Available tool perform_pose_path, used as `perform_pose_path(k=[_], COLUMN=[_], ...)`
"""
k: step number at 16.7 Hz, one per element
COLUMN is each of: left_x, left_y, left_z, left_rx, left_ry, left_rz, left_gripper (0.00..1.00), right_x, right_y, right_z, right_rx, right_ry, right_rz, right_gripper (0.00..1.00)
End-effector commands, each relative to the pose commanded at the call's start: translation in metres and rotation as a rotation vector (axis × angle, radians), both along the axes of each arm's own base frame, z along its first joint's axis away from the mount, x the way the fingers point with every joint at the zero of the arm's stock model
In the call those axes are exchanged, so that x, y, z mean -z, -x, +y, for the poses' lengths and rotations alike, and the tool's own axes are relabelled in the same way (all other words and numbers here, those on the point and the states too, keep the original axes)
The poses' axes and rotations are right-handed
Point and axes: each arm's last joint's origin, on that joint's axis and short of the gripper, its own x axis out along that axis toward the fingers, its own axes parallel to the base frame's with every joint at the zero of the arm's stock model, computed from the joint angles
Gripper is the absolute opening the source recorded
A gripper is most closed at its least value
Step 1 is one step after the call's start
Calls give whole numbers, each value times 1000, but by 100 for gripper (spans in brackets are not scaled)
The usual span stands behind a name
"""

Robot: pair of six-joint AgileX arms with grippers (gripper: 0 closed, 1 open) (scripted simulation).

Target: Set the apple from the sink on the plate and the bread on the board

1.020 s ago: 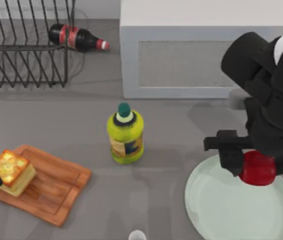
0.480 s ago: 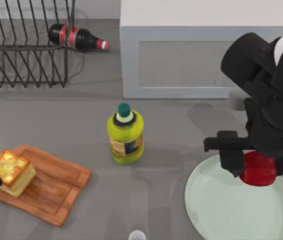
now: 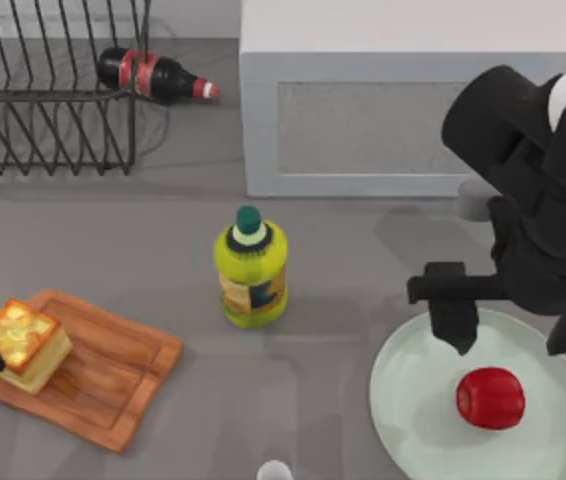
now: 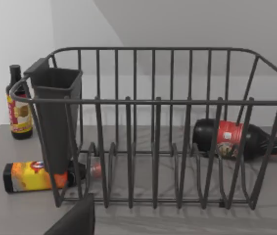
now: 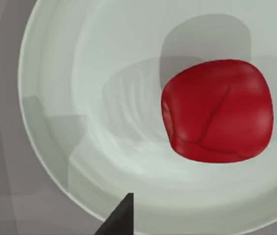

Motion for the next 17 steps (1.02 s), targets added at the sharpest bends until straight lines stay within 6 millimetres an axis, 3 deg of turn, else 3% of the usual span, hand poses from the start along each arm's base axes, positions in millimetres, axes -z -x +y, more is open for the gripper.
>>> perform_pose_path(k=[11, 14, 17], left_x=[0, 0, 0], left_y=[0, 0, 0], left_z=[0, 0, 0], left_rx=[0, 0, 0], left_ry=[0, 0, 0], left_rz=[0, 0, 0], left_gripper=[100, 100, 100], right_x=[-1, -7, -15], right_y=[0, 7, 24], right_z=[-2, -19, -48], right_rx=[1, 0, -1], right_ry=[-6, -55, -134], right_rz=[-9, -87, -246], right_gripper=[100, 100, 100])
